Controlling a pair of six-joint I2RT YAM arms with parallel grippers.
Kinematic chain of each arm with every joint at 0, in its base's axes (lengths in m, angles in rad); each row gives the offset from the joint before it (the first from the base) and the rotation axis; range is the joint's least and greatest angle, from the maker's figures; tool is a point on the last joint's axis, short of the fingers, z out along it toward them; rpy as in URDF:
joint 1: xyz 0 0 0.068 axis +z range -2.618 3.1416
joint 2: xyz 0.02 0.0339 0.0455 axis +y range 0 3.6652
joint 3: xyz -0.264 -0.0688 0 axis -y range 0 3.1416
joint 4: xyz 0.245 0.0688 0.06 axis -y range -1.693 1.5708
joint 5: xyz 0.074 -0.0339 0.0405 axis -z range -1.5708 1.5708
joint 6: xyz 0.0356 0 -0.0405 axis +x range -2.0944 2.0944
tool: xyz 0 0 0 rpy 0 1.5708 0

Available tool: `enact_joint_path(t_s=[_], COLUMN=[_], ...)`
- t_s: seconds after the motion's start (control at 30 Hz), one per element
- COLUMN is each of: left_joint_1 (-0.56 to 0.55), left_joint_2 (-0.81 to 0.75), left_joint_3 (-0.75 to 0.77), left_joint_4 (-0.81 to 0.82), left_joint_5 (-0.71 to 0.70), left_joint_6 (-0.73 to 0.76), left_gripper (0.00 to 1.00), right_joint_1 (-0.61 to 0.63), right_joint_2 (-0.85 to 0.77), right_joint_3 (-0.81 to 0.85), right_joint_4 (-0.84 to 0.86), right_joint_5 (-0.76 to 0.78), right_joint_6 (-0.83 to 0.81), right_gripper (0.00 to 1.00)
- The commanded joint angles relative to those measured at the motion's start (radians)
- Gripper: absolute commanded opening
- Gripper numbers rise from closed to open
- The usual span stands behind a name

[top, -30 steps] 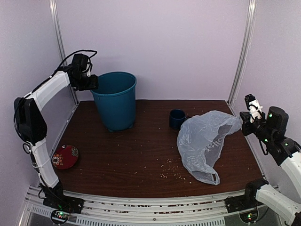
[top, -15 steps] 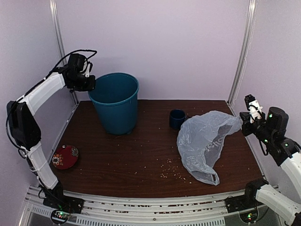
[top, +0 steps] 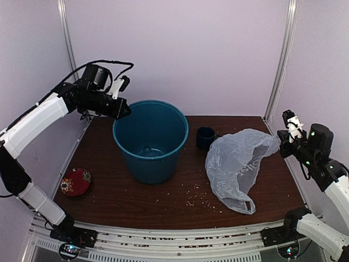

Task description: Put the trash bags into the trash bin

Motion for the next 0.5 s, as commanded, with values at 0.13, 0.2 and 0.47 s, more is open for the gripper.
enact_joint_path(t_s=[0.13,0.2,0.47], left_joint_1=[-0.065,-0.082,-0.139], left_joint_2=[-0.005,0.009,0.104], left_joint_3=[-0.074,-0.062,-0.024], left_joint_4=[0.102,0.106,0.172], left_joint_5=[0.24,0.235,0.313], left_joint_6=[-0.07,-0.073,-0.117], left_gripper=[0.0,0.0,0.0], right_joint_1=[0.005,0.003,0.001], right_joint_2=[-0.002,-0.006,-0.016], right_joint_3=[-0.016,-0.016,-0.015], right_joint_4=[0.021,0.021,0.022], right_joint_5=[0.019,0.02,0.022], right_joint_6=[0.001,0.002,0.001], right_gripper=[0.0,0.0,0.0])
